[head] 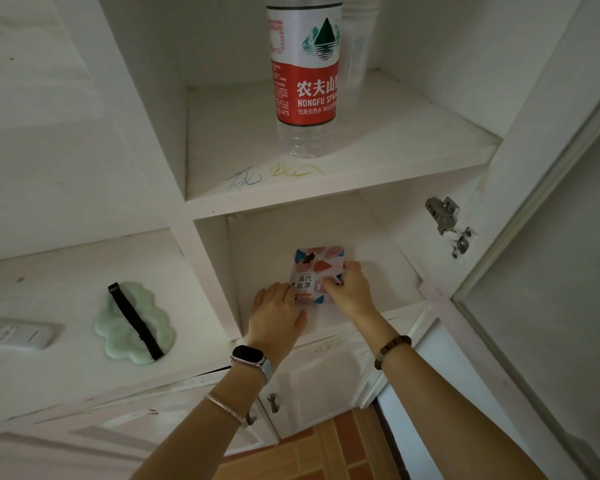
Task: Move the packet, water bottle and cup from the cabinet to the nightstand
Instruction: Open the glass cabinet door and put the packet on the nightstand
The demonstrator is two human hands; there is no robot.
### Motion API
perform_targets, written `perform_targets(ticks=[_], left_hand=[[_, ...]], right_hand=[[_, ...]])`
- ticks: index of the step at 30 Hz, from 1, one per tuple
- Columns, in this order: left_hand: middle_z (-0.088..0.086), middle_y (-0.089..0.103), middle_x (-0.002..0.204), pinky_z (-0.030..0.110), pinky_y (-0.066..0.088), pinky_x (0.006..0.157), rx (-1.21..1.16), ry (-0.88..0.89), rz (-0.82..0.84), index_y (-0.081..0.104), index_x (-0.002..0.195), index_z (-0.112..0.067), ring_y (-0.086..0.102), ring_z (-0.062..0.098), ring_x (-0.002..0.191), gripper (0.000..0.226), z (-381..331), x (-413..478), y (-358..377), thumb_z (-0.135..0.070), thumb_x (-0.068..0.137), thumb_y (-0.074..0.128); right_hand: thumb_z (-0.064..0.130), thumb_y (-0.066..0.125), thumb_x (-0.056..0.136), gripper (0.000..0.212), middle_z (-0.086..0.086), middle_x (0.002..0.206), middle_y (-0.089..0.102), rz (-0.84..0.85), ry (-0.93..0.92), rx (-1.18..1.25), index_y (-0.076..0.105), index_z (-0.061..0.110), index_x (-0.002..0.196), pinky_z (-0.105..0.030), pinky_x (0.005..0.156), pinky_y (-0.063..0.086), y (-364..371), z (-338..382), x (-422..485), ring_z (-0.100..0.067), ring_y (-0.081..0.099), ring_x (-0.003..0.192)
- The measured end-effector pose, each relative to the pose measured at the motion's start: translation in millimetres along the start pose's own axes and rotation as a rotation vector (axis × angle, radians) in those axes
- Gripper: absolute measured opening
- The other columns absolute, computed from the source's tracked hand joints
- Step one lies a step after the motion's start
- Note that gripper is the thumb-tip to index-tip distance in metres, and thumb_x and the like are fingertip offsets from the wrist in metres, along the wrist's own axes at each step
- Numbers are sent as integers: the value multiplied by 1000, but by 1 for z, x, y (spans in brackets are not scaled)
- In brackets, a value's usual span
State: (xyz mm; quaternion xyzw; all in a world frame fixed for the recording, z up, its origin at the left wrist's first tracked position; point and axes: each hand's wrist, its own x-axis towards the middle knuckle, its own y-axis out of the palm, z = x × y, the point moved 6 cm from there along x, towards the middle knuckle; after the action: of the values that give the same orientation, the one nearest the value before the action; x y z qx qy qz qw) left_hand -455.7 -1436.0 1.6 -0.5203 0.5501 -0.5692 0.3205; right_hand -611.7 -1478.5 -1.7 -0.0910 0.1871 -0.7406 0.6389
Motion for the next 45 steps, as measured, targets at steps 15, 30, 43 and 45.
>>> perform_targets(ticks=[15, 30, 43, 45], left_hand=[[3, 62, 113, 33, 49, 92, -147, 34, -97, 54, 122, -12, 59, 19, 99, 37, -6, -11, -26, -22, 86, 58], [3, 55, 130, 32, 35, 105, -455, -182, -5, 48, 133, -17, 49, 19, 120, 41, -34, -132, -53, -26, 93, 55], [2, 64, 113, 25, 46, 91, -955, -863, -116, 52, 128, -9, 59, 12, 99, 34, -24, -316, -53, -13, 95, 52], [9, 65, 115, 27, 47, 90, -1154, -1030, -226, 49, 130, -5, 62, 17, 100, 33, -11, -343, -58, -10, 97, 47]], right_hand=[[14, 62, 91, 20, -7, 106, 63, -82, -8, 114, 54, 8, 109, -19, 69, 50, -18, 13, -21, -20, 62, 95], [18, 59, 94, 25, 4, 109, 57, 106, -73, 150, 49, 15, 117, -9, 51, 50, -32, 11, -139, -6, 59, 88], [17, 61, 93, 27, 5, 106, 61, 504, -180, 6, 52, 15, 118, -16, 66, 56, 43, -31, -259, -15, 64, 100], [16, 60, 94, 23, 5, 105, 59, 605, -193, -16, 51, 17, 115, -13, 60, 53, 61, -30, -282, -12, 63, 97]])
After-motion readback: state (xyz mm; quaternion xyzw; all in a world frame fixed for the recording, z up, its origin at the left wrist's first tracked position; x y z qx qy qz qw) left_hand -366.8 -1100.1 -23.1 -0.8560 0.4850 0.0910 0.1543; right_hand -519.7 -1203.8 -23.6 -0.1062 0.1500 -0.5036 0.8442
